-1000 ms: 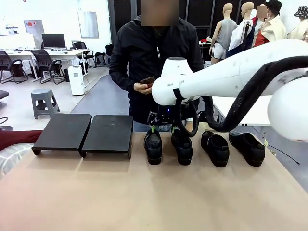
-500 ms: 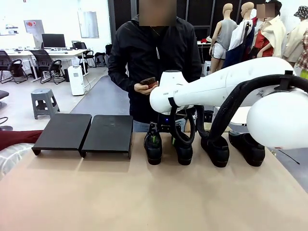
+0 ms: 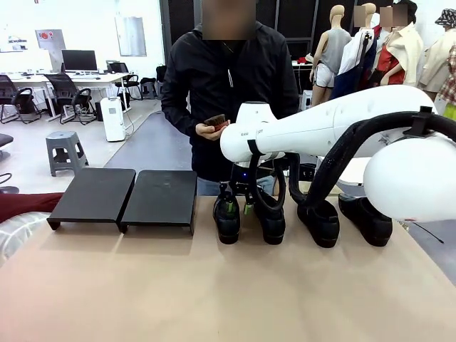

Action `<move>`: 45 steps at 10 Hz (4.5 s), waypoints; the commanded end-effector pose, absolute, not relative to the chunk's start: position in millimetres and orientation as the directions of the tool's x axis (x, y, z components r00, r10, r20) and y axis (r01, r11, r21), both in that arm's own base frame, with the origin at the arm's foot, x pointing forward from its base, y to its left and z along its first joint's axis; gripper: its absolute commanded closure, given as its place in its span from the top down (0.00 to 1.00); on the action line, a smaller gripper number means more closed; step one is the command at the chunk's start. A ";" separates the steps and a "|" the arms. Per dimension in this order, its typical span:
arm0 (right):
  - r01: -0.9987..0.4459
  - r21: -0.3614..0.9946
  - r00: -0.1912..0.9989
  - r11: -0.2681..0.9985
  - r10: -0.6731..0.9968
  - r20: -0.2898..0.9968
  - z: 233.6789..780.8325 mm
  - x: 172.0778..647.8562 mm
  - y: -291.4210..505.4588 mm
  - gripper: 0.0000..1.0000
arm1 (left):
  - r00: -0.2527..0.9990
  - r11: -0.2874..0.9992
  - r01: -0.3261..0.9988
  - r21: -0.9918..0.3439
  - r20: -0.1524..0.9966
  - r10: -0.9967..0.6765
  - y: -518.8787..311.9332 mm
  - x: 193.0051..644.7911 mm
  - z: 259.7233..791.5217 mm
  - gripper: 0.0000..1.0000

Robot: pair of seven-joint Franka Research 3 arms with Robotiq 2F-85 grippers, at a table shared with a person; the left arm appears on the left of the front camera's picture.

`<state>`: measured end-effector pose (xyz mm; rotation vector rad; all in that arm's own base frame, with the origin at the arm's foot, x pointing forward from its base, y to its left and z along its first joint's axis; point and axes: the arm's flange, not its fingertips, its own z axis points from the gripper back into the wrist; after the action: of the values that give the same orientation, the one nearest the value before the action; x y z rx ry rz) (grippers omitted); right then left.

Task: Organize the shoes by placing them on the stand.
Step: Pick up one Shoe and place it in the middle of the table.

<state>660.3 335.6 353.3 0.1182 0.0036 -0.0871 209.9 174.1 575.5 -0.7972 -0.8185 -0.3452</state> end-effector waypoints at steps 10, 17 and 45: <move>0.025 0.094 0.992 0.995 -0.013 -0.127 445.1 593.7 321.3 0.00 | 0.635 0.655 0.577 -0.487 0.772 0.015 173.9 209.8 576.6 1.00; -0.238 0.146 0.971 0.960 0.241 -0.001 468.3 356.9 307.9 0.00 | 0.635 0.655 0.577 -0.487 0.772 0.015 173.9 209.8 576.6 1.00; -0.409 0.605 0.872 0.683 0.487 0.040 575.3 274.8 109.0 1.00 | 0.635 0.655 0.577 -0.487 0.772 0.015 173.9 209.8 576.6 1.00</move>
<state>269.6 140.2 583.5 0.5357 0.1316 0.5185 210.3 174.5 576.2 -0.7957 -0.8159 -0.3482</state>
